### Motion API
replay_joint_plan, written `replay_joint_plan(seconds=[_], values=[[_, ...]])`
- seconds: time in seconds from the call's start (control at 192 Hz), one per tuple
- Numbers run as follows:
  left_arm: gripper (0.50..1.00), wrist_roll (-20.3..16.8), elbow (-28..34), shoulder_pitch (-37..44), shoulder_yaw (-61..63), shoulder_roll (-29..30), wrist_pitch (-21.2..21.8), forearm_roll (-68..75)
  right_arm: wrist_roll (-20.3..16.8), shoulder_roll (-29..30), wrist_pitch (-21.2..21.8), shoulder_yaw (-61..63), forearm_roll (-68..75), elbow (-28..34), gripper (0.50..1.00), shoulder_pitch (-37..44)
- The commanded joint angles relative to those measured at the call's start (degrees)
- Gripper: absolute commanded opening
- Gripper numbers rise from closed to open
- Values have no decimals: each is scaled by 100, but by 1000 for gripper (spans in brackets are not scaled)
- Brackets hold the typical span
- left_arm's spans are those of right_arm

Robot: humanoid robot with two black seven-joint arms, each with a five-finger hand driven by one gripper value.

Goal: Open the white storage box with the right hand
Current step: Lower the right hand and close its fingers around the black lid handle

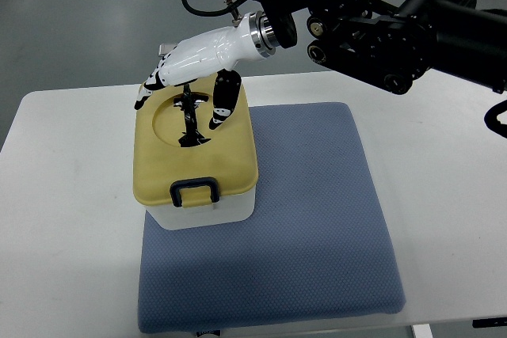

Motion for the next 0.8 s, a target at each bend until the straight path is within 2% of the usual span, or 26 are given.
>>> replay_joint_plan(seconds=[0.0,0.391,0.797], values=[[1000,9,0,0,0,0,0,-3,0,11,-18,-32,0,-66,915,-15],[1000,9,0,0,0,0,0,-3,0,196,-211,-155,-18,-110,909,-24],[1000,0,0,0,0,0,0,-3,0,415,-211,-261,-211,-321,889,-7]])
